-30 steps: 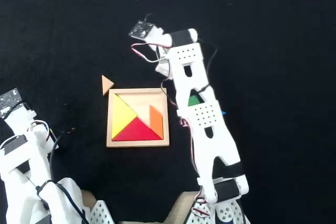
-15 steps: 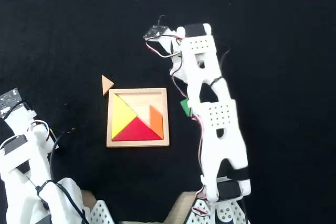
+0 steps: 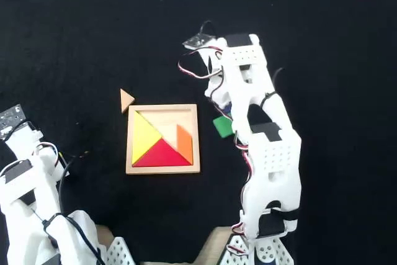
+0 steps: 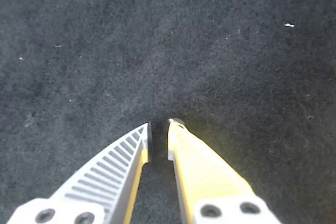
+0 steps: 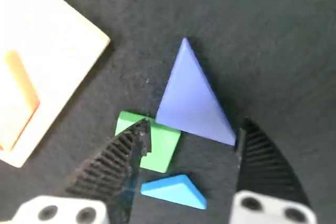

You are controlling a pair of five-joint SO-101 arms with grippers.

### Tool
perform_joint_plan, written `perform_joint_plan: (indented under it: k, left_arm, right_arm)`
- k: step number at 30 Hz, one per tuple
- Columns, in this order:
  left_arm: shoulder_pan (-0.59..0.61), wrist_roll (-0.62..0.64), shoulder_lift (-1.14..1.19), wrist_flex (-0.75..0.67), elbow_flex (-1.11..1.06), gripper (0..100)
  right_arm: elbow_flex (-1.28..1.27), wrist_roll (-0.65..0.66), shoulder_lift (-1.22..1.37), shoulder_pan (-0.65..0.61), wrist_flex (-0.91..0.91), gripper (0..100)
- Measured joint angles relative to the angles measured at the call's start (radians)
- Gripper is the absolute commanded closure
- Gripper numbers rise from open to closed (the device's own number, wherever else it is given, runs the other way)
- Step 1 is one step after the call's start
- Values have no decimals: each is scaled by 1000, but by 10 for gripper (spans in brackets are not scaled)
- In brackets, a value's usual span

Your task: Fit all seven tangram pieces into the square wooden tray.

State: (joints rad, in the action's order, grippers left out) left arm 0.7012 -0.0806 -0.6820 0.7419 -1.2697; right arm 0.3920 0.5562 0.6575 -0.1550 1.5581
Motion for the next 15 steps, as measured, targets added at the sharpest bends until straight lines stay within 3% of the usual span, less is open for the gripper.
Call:
perform_joint_plan:
  k: [6,15]
  left_arm:
    - [0,0,0,0,0,923]
    - [0,0,0,0,0,923]
  right_arm:
    - [-74,78,-114,-31,48,761]
    - [-241,209,-137,-28,-89,765]
